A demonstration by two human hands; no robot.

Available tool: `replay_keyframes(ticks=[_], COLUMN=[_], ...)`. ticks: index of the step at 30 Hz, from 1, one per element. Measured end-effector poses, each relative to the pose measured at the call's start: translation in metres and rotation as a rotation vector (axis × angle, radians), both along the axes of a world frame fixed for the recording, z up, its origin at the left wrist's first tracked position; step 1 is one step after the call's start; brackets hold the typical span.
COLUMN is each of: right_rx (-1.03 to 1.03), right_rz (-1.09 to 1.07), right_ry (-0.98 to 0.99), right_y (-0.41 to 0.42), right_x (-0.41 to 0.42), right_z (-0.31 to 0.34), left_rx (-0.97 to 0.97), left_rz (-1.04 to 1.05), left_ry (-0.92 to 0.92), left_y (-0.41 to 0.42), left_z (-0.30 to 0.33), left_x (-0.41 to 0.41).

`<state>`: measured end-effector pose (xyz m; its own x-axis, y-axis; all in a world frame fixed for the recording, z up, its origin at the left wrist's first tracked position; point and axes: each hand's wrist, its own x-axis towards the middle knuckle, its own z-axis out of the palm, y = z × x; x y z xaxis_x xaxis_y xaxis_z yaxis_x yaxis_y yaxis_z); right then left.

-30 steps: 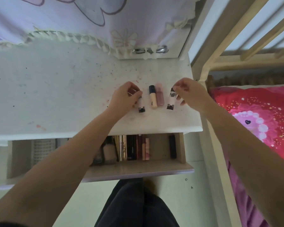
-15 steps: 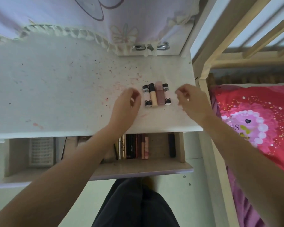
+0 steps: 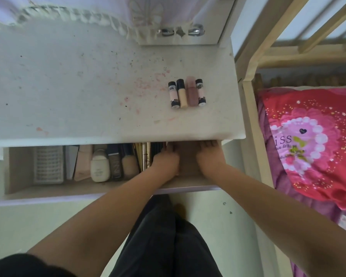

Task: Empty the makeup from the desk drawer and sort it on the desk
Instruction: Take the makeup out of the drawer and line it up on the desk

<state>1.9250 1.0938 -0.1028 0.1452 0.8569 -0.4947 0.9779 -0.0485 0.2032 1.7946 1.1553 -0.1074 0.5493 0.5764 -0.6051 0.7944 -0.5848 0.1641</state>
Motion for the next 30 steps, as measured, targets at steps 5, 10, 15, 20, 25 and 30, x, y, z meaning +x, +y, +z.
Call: replay_keyframes(ticks=[5,10,15,20,25,30], right_rx=[-0.036,0.13,0.109,0.281,0.386,0.4], right_rz=[0.07,0.076,-0.169,-0.502,-0.699,-0.68], right_ry=[-0.113,0.148,0.547,0.916,0.905,0.849], right_y=[-0.007,-0.008,-0.013,0.033,0.102,0.13], right_x=[-0.003,0.002,0.009,0.061,0.112,0.116], right_z=[0.006,0.037,0.088,0.154,0.143,0.108], left_rx=[0.111,-0.113,-0.151,-0.001,0.09,0.054], left_rz=[-0.027,0.131,0.173,0.46,0.607,0.584], left_ry=[-0.131,-0.412,-0.625,-0.949,-0.78,-0.692], left_y=[-0.006,-0.012,-0.005,0.061,0.135,0.144], left_z=[0.002,0.02,0.076,0.132,0.113,0.097], left_x=[-0.007,-0.022,-0.037,-0.034,-0.008,0.032])
